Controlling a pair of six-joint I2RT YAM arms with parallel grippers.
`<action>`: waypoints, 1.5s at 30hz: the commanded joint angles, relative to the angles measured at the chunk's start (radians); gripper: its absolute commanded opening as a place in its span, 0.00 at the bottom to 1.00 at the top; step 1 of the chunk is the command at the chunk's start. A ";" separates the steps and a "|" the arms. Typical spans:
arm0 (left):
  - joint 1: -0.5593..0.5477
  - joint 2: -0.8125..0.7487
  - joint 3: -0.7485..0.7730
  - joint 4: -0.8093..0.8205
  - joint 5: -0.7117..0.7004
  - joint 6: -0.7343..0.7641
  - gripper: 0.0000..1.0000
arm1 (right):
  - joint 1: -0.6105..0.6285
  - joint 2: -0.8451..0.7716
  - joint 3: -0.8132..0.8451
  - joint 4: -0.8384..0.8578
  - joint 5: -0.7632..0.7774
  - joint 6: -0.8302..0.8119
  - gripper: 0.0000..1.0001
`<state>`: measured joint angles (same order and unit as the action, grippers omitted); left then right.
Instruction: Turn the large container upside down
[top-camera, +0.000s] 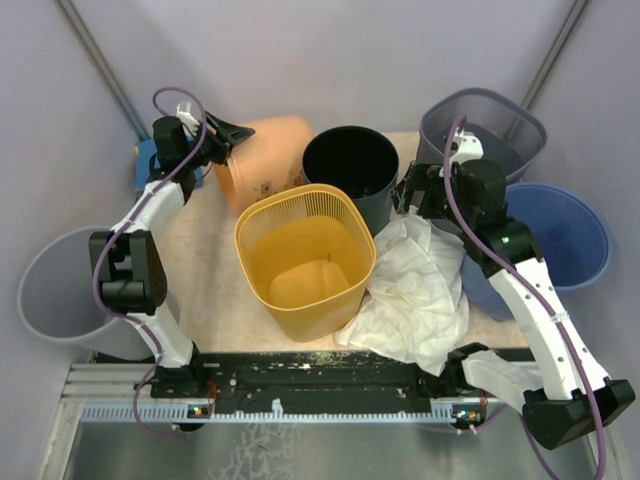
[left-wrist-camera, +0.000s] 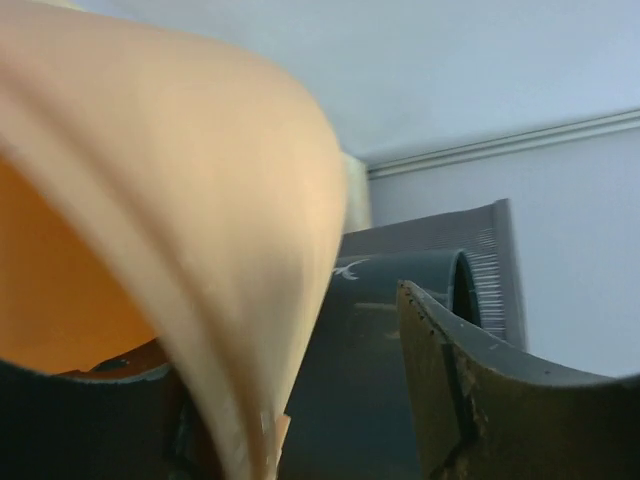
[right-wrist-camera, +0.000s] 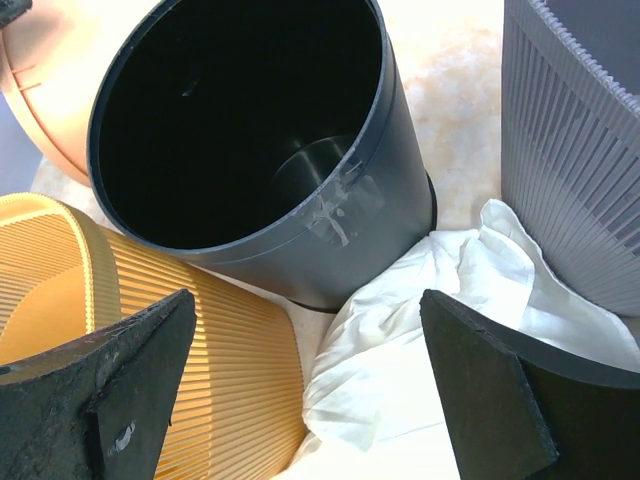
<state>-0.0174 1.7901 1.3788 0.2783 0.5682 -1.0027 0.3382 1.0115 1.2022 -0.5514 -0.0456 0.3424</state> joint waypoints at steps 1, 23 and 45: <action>-0.005 -0.054 0.021 -0.202 -0.035 0.171 0.66 | 0.002 -0.010 0.056 0.024 0.016 -0.021 0.94; -0.003 -0.135 0.076 -0.566 -0.254 0.421 0.61 | 0.002 0.009 0.081 0.034 0.019 -0.022 0.94; 0.014 -0.042 -0.244 0.410 0.179 -0.137 0.00 | 0.002 0.013 0.077 0.022 0.002 -0.020 0.94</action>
<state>-0.0036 1.7271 1.2598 0.1696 0.5774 -0.8330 0.3382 1.0241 1.2457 -0.5655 -0.0322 0.3183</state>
